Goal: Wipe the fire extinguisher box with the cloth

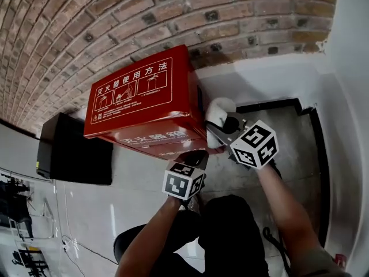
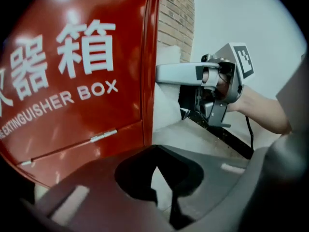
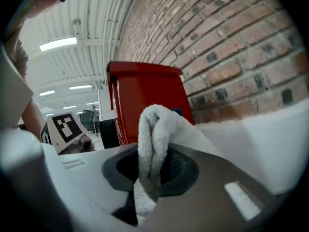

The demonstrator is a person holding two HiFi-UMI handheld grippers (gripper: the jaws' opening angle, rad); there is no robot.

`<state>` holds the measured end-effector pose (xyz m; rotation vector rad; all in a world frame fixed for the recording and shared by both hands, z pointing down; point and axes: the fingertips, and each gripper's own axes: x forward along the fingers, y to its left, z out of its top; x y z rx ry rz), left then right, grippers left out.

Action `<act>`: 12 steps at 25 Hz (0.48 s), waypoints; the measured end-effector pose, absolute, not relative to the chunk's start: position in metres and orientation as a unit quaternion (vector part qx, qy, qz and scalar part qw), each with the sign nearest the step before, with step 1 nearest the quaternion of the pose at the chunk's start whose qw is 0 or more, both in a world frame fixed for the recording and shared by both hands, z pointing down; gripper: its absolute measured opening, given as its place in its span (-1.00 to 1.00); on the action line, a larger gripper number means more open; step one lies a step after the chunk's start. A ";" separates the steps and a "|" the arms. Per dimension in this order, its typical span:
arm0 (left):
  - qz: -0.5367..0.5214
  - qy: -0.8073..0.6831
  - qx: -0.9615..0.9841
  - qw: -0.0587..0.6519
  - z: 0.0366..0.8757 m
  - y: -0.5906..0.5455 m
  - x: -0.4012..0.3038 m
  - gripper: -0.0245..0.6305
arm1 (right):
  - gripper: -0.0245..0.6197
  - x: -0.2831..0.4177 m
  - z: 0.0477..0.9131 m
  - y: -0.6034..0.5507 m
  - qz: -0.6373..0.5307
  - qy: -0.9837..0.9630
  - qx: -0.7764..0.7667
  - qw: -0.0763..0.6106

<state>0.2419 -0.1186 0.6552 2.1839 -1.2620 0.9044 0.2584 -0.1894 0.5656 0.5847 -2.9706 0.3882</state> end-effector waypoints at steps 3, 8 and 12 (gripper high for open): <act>0.336 -0.448 0.792 0.245 0.682 -0.117 0.245 -0.93 | -0.67 0.259 0.626 -0.193 0.179 -0.960 0.204 0.069; 0.341 -0.440 0.786 0.267 0.717 -0.116 0.241 -0.93 | -0.67 0.259 0.733 -0.206 0.247 -0.934 0.228 0.120; 0.343 -0.437 0.784 0.278 0.742 -0.115 0.235 -0.93 | -0.67 0.258 0.804 -0.220 0.288 -0.914 0.242 0.150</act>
